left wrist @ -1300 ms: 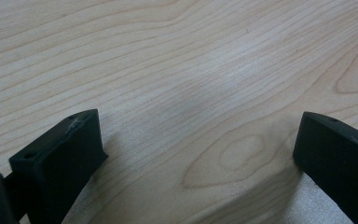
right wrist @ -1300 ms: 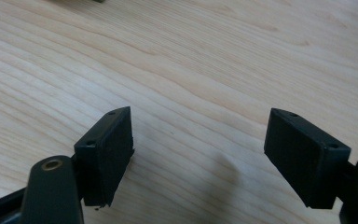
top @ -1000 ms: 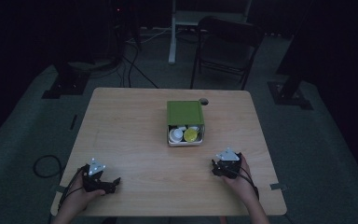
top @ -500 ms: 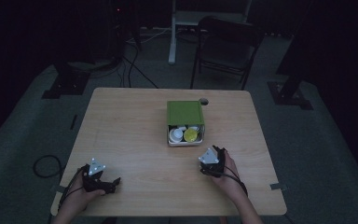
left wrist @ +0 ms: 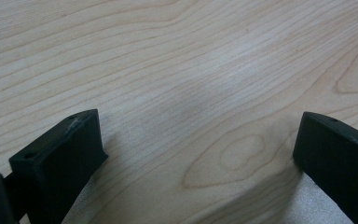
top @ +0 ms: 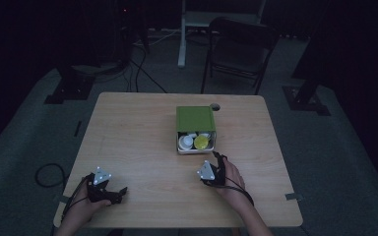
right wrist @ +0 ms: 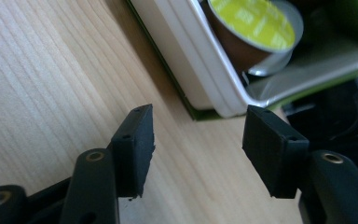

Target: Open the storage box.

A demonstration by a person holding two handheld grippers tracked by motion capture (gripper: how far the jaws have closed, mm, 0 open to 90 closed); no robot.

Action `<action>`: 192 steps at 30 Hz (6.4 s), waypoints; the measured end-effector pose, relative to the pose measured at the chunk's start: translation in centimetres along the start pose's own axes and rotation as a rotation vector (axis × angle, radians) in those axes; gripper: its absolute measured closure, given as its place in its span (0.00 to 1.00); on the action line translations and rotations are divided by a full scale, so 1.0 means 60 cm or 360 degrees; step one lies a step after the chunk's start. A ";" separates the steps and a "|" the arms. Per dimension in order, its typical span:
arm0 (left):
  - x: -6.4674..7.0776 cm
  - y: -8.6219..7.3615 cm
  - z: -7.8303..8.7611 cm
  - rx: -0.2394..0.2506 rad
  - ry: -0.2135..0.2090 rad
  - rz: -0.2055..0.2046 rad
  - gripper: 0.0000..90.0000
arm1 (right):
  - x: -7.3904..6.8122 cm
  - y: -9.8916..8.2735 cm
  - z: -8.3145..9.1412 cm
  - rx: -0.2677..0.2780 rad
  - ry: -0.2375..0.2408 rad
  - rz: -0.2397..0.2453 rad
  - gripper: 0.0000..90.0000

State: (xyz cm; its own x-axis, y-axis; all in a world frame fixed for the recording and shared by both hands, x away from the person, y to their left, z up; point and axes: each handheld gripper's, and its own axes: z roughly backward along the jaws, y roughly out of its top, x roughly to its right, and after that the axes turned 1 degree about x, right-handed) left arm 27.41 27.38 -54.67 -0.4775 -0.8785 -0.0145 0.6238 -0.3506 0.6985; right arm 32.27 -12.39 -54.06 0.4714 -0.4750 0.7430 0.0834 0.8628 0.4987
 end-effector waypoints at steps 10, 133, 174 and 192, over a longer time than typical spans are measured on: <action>0.000 0.000 0.000 0.0000 0.0000 0.0000 0.02 | -0.017 0.021 -0.008 0.0011 -0.0109 0.0359 0.58; 0.000 0.000 0.000 -0.0001 0.0000 0.0000 0.02 | -0.092 0.073 0.034 -0.0066 -0.0230 0.0925 0.80; 0.000 0.000 0.000 0.0000 0.0000 0.0001 0.02 | -0.112 0.056 0.082 -0.0014 -0.0141 0.0840 0.73; 0.000 0.000 0.000 0.0001 0.0001 0.0002 0.02 | -0.058 0.078 0.118 0.0236 0.0071 0.0181 0.44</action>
State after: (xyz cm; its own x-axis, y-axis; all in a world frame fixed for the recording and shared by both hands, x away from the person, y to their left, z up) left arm 27.41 27.36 -54.68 -0.4766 -0.8790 -0.0140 0.6241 -0.3495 0.6988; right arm 24.82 -7.91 -51.13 0.5093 -0.3647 0.7795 -0.1016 0.8739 0.4753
